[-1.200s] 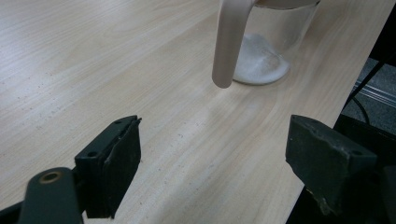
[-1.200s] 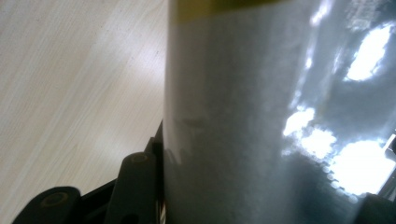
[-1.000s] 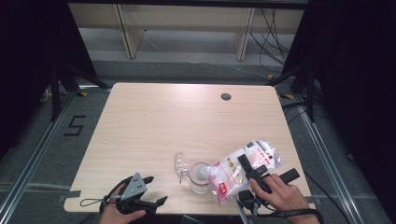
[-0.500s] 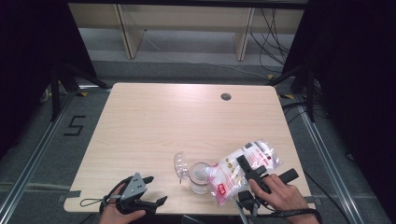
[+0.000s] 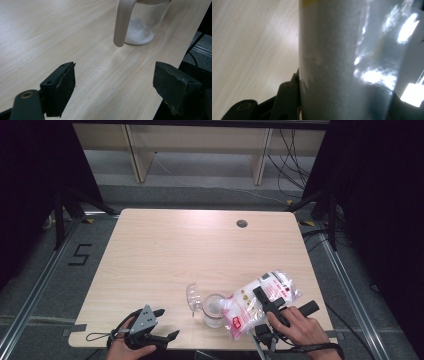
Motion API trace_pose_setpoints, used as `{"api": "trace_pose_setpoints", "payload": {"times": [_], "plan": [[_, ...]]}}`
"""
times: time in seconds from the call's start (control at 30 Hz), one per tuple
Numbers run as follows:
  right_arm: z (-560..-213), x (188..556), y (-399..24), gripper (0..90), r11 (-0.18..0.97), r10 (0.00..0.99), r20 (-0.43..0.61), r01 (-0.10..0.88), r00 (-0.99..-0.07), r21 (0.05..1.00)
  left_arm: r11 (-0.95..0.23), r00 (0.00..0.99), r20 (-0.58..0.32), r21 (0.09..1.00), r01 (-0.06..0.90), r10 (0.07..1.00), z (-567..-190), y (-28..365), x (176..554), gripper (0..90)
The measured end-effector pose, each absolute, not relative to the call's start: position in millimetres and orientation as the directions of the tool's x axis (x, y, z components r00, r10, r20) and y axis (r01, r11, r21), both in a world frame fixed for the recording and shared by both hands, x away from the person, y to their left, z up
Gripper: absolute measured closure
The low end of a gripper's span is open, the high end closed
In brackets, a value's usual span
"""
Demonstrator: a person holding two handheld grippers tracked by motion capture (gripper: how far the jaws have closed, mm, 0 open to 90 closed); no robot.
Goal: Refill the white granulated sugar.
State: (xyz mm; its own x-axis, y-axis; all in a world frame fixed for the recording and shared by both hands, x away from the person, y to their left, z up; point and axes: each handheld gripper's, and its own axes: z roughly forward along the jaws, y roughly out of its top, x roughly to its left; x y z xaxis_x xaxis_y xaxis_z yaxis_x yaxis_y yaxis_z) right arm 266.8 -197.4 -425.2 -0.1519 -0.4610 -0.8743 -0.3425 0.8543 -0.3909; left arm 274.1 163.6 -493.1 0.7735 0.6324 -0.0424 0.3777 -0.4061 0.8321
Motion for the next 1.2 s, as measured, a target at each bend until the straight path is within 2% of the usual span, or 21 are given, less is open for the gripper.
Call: {"api": "trace_pose_setpoints", "payload": {"times": [0.13,0.3,0.47,0.63,1.2], "plan": [[-424.9,268.5,-196.8,60.1,0.839,-0.483,-0.863,-0.36,-0.146,-0.409,-0.406,0.773,-0.042,0.832,0.378,0.633,-493.0,163.6,274.1,17.9],[-427.3,267.8,-198.9,60.2,0.857,-0.457,-0.875,-0.342,-0.161,-0.384,-0.387,0.767,-0.054,0.84,0.381,0.639,-493.5,162.6,273.7,17.9],[-427.5,271.0,-198.3,60.4,0.839,-0.476,-0.866,-0.373,-0.155,-0.395,-0.408,0.773,-0.04,0.831,0.378,0.633,-492.5,164.0,273.7,18.0],[-430.3,271.4,-199.8,60.5,0.853,-0.451,-0.876,-0.371,-0.168,-0.368,-0.39,0.767,-0.053,0.837,0.383,0.639,-493.1,162.7,273.4,17.9],[-427.9,271.1,-199.7,60.7,0.844,-0.466,-0.87,-0.377,-0.159,-0.383,-0.391,0.767,-0.052,0.837,0.382,0.64,-493.0,162.9,273.3,17.9]]}}
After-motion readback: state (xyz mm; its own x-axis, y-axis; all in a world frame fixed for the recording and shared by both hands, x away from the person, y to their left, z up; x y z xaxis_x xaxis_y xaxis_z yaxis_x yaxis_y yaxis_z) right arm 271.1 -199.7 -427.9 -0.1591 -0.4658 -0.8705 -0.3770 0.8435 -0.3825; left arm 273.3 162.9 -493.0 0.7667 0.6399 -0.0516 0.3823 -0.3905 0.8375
